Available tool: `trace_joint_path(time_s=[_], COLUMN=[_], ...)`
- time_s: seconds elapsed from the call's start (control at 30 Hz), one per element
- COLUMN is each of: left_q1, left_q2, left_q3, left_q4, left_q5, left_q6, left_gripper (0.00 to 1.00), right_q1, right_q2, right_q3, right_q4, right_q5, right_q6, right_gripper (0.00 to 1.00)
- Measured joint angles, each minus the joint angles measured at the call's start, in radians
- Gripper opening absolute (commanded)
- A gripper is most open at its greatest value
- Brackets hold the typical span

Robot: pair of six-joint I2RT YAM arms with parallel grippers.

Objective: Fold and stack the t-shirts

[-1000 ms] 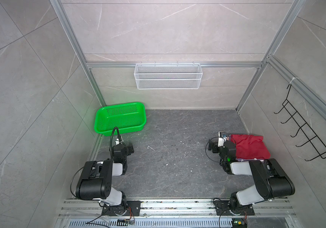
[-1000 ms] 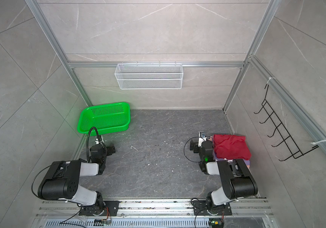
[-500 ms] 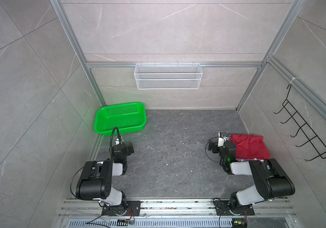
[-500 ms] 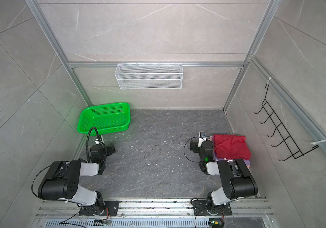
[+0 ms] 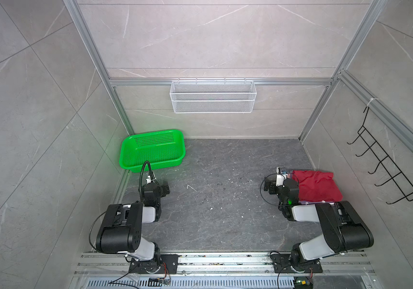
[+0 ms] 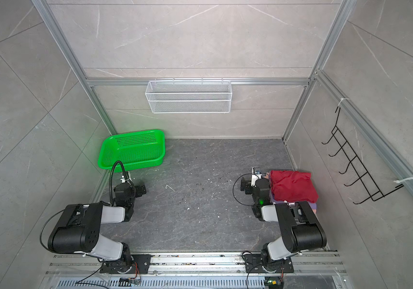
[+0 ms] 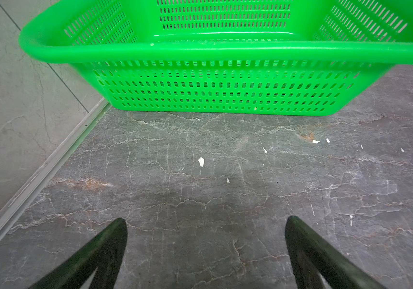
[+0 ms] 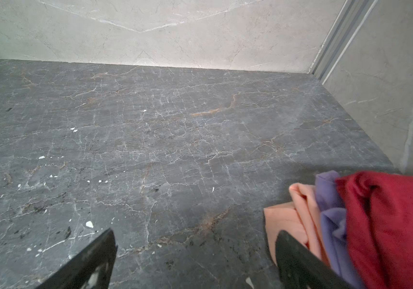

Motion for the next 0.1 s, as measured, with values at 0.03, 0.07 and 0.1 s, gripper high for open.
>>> trace_joint_path(time_s=[0.03, 0.07, 0.1], left_q1=[0.000, 0.000, 0.000], left_q2=[0.000, 0.000, 0.000], left_q3=[0.000, 0.000, 0.000], left_q4=[0.000, 0.000, 0.000], left_q5=[0.000, 0.000, 0.000], left_q6=[0.000, 0.000, 0.000], left_gripper=[1.00, 1.00, 1.00], right_q1=[0.000, 0.000, 0.000], right_q2=[0.000, 0.000, 0.000], right_q3=[0.000, 0.000, 0.000], right_q4=[0.000, 0.000, 0.000], right_q5=[0.000, 0.000, 0.000], right_q6=[0.000, 0.000, 0.000], right_gripper=[0.99, 1.00, 0.99])
